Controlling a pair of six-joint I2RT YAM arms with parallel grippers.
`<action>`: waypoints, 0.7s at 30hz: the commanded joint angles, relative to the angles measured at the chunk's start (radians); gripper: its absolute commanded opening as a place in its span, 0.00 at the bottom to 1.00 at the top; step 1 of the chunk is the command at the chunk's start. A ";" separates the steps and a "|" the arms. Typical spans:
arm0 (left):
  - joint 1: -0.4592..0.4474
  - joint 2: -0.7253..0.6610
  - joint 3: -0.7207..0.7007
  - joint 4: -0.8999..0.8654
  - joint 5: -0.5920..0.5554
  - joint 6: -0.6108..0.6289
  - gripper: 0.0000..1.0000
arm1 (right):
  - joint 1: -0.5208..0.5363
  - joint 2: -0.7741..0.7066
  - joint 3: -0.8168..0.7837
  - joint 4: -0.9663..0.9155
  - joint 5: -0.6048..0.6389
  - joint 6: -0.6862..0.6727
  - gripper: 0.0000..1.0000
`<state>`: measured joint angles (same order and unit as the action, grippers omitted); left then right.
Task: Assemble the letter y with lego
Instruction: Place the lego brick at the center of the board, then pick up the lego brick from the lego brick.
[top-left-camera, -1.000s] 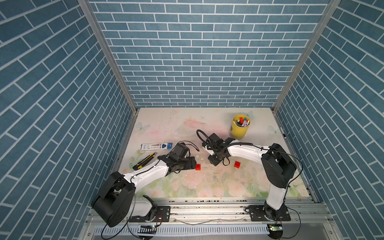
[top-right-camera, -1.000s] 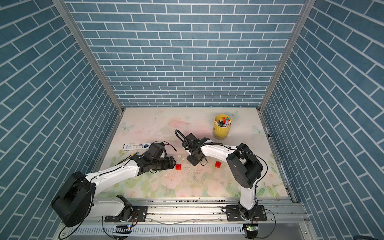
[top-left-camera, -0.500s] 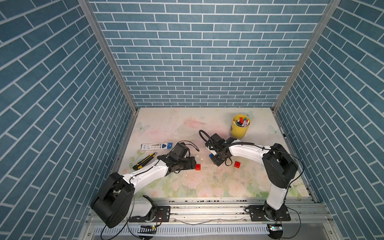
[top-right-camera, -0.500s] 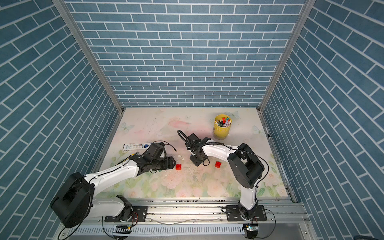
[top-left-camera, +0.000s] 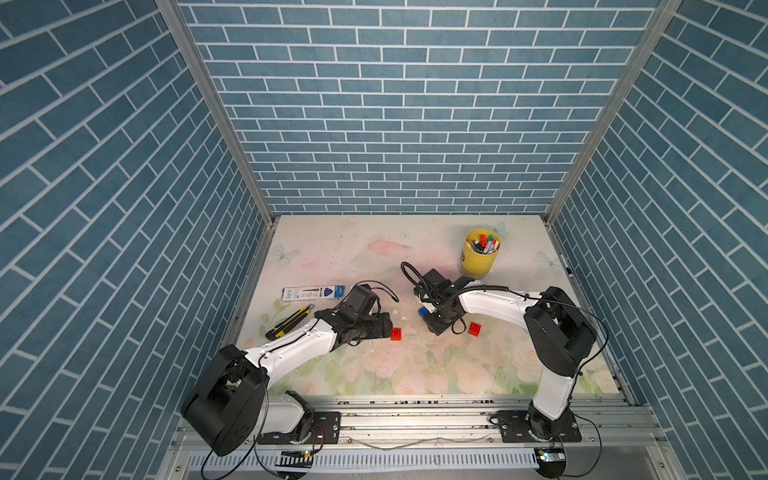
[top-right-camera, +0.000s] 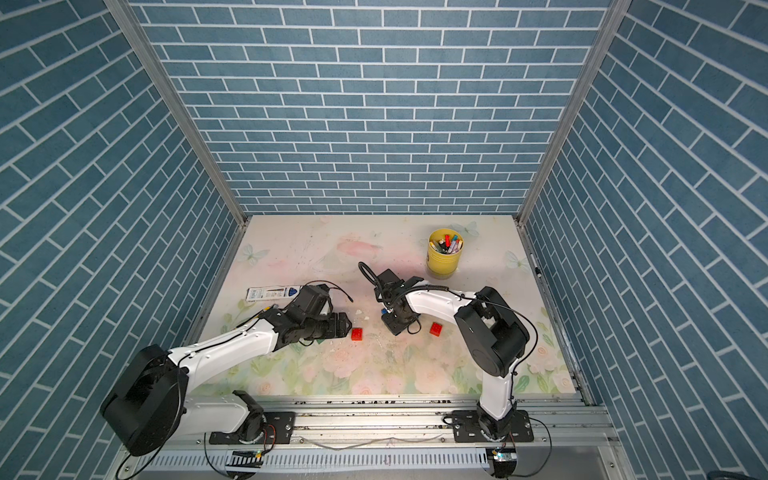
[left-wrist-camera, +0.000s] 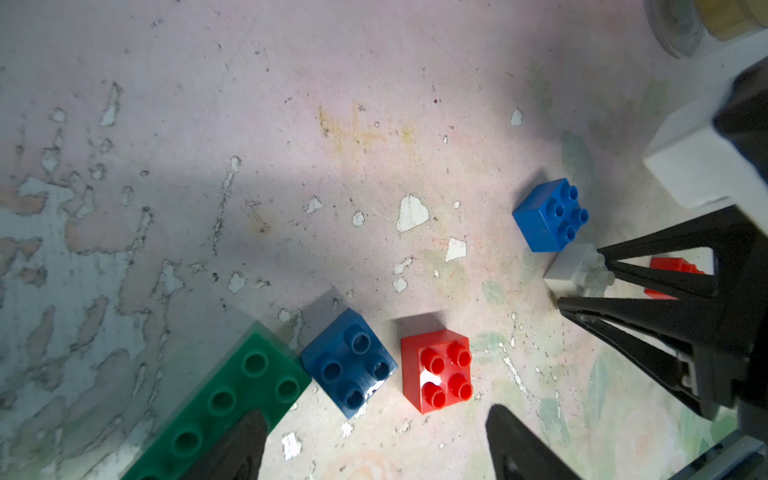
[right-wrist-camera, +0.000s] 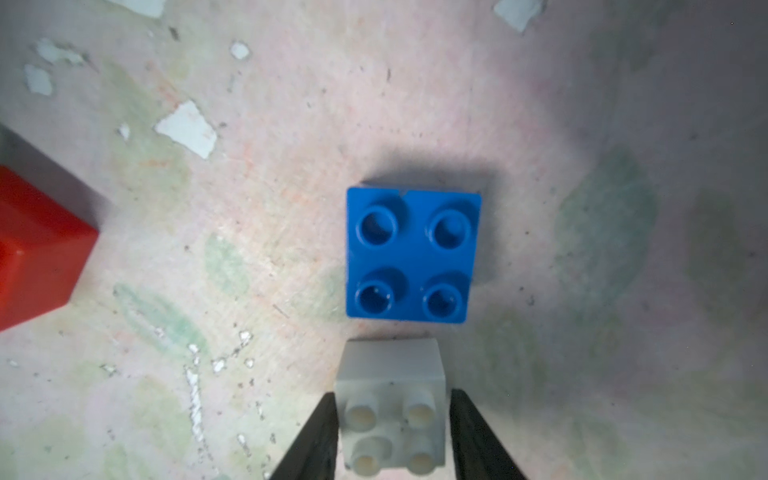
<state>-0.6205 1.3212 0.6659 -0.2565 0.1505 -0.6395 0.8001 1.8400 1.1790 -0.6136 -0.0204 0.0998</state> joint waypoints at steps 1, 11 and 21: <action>-0.005 -0.005 0.003 -0.013 -0.017 0.010 0.85 | -0.004 -0.030 -0.008 0.004 -0.020 0.019 0.43; -0.005 0.003 -0.007 -0.002 -0.018 0.003 0.86 | -0.006 -0.032 0.011 0.003 -0.003 0.015 0.43; -0.006 0.008 -0.014 0.005 -0.017 0.002 0.86 | -0.007 -0.028 0.024 0.007 -0.001 0.021 0.46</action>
<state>-0.6205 1.3220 0.6647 -0.2546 0.1501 -0.6403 0.7971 1.8397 1.1793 -0.6003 -0.0235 0.1085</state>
